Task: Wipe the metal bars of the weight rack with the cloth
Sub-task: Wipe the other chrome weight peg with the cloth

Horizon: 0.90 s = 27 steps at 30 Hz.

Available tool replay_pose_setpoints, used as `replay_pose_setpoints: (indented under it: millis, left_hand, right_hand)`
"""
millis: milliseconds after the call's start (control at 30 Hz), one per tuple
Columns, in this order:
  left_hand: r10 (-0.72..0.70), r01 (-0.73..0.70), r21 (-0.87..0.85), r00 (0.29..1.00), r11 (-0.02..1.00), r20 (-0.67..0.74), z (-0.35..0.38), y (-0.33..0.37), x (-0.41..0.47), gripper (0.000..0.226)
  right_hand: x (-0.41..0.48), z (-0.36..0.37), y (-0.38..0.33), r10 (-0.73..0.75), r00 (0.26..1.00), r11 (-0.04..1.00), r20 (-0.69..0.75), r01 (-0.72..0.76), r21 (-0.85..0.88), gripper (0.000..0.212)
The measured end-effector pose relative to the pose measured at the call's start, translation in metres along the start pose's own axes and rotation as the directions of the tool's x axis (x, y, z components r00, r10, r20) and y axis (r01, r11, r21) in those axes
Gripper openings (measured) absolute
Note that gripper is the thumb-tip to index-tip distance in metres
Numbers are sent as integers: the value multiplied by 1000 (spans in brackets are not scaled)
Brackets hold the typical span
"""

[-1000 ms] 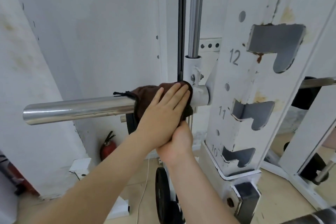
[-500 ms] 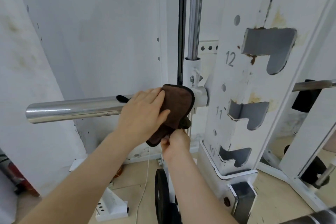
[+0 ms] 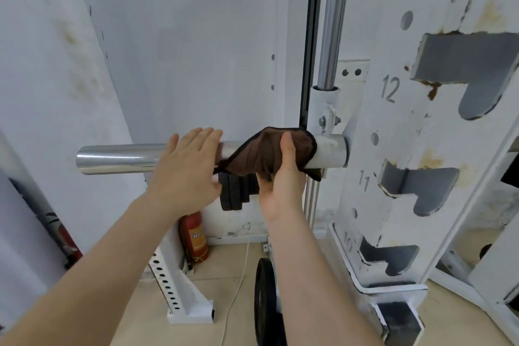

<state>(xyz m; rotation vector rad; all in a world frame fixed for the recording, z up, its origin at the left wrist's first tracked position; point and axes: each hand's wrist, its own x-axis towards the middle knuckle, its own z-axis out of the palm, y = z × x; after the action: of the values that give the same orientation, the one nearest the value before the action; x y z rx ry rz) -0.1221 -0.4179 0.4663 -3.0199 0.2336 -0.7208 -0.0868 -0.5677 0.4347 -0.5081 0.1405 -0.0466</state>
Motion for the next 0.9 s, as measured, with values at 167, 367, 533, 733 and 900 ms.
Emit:
replay_pose_setpoints:
  millis: [167, 367, 533, 733, 900]
  left_hand:
    - [-3, 3, 1, 983, 1000, -183, 20, -24, 7, 55]
    - [-42, 48, -51, 993, 998, 114, -3, -26, 26, 35]
    - [-46, 37, -373, 999, 927, -16, -30, -12, 4, 75]
    - [-172, 103, -940, 984, 325, 48, -43, 33, -19, 18]
    - [-51, 19, -953, 999, 302, 4, -52, 48, -11, 21]
  right_hand:
    - [-7, -4, 1, -47, 999, 996, -22, 45, -83, 49]
    - [-59, -16, 12, -237, 971, 575, 23, 159, -802, 11]
    - [-77, 16, -15, -325, 857, 131, 401, 460, -878, 20]
    - [-71, 31, -30, 81, 936, 839, 342, 121, -530, 24]
    - [-68, 36, -37, 84, 923, 925, 376, 68, -373, 33]
